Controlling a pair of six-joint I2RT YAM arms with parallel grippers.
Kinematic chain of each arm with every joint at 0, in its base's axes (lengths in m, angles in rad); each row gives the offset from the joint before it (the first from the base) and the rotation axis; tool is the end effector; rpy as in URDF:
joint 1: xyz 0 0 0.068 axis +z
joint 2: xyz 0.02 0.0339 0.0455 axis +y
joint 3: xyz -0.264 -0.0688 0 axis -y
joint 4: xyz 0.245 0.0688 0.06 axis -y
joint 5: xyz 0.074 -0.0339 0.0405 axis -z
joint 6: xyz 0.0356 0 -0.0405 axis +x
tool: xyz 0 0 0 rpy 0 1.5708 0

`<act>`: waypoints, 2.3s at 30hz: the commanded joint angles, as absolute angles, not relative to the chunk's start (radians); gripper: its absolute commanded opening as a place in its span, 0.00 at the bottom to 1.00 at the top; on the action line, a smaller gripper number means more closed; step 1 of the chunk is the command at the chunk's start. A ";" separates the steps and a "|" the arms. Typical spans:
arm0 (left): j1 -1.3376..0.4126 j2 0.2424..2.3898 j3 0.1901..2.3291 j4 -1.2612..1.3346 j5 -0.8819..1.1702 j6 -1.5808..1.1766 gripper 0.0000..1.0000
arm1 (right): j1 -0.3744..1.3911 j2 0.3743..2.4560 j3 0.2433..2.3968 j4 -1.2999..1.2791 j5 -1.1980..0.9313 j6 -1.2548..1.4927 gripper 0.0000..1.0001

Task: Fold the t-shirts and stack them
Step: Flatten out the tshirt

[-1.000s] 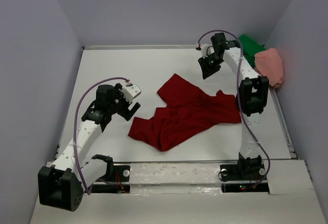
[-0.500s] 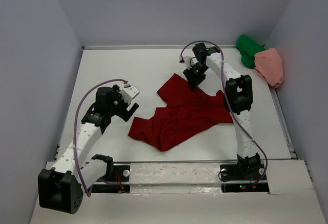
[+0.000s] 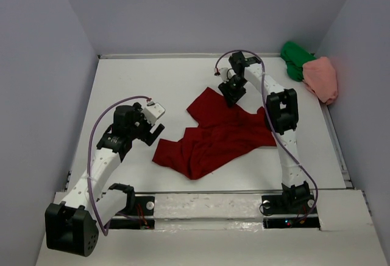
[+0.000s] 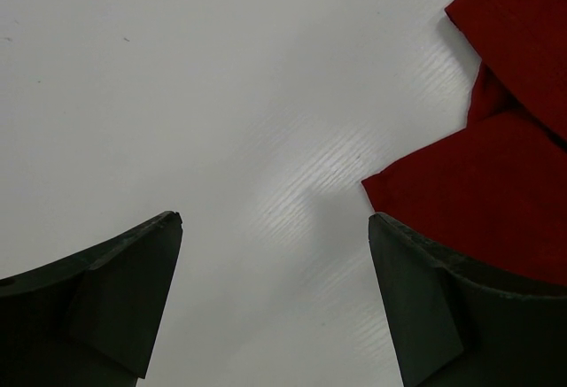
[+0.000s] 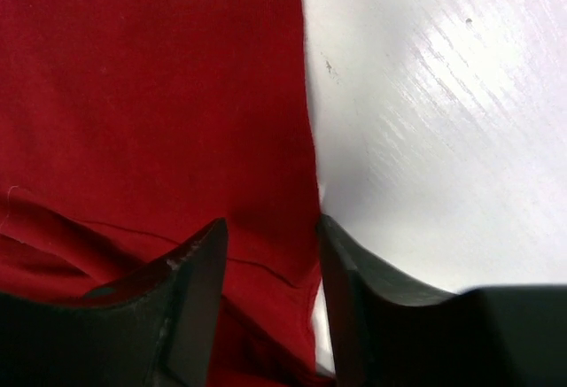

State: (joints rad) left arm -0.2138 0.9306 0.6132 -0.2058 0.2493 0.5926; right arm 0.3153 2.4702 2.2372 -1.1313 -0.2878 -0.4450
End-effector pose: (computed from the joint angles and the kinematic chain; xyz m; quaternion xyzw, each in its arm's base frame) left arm 0.2012 -0.0527 0.2515 0.3943 0.7659 -0.0123 0.5077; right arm 0.4733 0.1650 0.1737 -0.3790 0.9086 0.1357 0.1110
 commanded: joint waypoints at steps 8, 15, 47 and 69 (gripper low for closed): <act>-0.209 0.907 0.603 -0.175 0.250 0.594 0.99 | 0.330 2.523 2.226 -1.123 -0.258 -0.456 0.00; -0.206 0.905 0.600 -0.172 0.242 0.592 0.99 | 0.330 2.502 2.347 -1.080 -0.152 -0.433 0.00; -0.192 0.876 0.580 -0.178 0.209 0.592 0.99 | 0.330 1.816 2.346 -0.910 0.098 -0.502 0.00; -0.192 1.429 1.065 -0.167 0.698 0.611 0.99 | 0.330 1.394 1.787 -0.837 0.100 -0.443 0.00</act>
State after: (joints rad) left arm -0.1944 1.3499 0.9031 -0.2031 0.5365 0.6327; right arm 0.3225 1.3991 1.7687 -0.8909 0.1032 -0.4656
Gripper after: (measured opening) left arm 0.989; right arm 0.009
